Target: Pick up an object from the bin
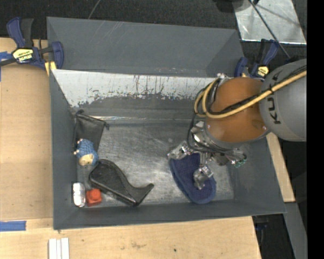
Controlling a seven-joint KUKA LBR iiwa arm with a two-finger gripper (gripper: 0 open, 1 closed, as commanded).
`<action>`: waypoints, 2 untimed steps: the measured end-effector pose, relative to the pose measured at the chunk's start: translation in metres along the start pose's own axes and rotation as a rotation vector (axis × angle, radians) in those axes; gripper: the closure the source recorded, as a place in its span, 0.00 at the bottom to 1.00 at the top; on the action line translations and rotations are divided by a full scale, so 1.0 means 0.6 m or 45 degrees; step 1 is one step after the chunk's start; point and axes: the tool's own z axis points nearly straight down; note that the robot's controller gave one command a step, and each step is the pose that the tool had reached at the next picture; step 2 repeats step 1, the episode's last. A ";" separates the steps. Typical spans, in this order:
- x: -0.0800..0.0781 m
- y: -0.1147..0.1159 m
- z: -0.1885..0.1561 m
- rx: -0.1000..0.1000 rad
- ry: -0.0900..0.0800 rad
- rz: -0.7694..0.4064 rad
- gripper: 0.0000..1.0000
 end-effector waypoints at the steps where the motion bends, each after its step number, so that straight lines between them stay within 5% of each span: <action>1: 0.023 -0.019 -0.221 0.004 -0.018 0.051 1.00; 2: 0.023 -0.019 -0.221 0.004 -0.018 0.051 1.00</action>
Offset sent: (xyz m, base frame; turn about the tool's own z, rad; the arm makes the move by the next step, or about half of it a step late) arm -0.0068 -0.0153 0.1281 0.0355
